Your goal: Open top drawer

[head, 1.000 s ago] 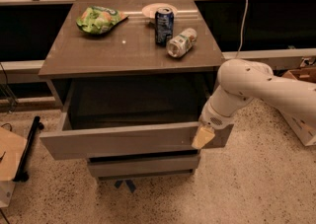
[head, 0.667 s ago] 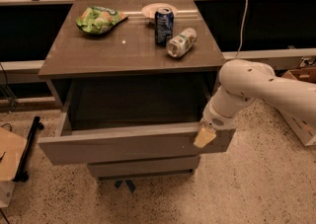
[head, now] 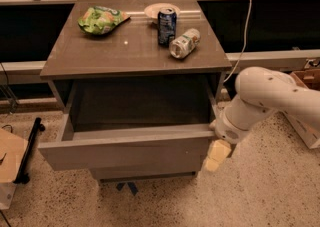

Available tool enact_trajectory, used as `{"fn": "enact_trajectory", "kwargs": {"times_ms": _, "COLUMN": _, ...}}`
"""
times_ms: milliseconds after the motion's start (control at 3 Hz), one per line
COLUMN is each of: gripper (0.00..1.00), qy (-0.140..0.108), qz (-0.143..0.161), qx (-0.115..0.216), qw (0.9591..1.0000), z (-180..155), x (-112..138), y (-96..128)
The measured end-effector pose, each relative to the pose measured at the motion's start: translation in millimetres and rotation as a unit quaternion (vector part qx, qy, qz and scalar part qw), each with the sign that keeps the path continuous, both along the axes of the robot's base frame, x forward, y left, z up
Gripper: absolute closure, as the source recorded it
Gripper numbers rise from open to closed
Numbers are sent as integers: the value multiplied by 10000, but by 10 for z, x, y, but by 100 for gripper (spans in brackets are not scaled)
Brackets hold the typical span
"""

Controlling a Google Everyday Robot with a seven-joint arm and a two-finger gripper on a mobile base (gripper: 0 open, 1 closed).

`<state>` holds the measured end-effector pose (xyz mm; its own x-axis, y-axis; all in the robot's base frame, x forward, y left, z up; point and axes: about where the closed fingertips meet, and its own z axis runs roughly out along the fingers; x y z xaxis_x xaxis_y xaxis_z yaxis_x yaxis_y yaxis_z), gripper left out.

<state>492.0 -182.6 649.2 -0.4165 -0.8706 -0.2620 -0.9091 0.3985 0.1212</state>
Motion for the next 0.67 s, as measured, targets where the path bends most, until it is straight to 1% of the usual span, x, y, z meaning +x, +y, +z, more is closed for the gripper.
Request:
{"fn": "enact_trajectory", "kwargs": {"times_ms": 333, "gripper": 0, "qy": 48, "qz": -47, "qx": 13, "qw": 10000, "z": 27, "x": -85, "y": 83}}
{"fn": "enact_trajectory", "kwargs": {"times_ms": 667, "gripper": 0, "qy": 48, "qz": -47, "qx": 13, "qw": 10000, "z": 27, "x": -86, "y": 102}}
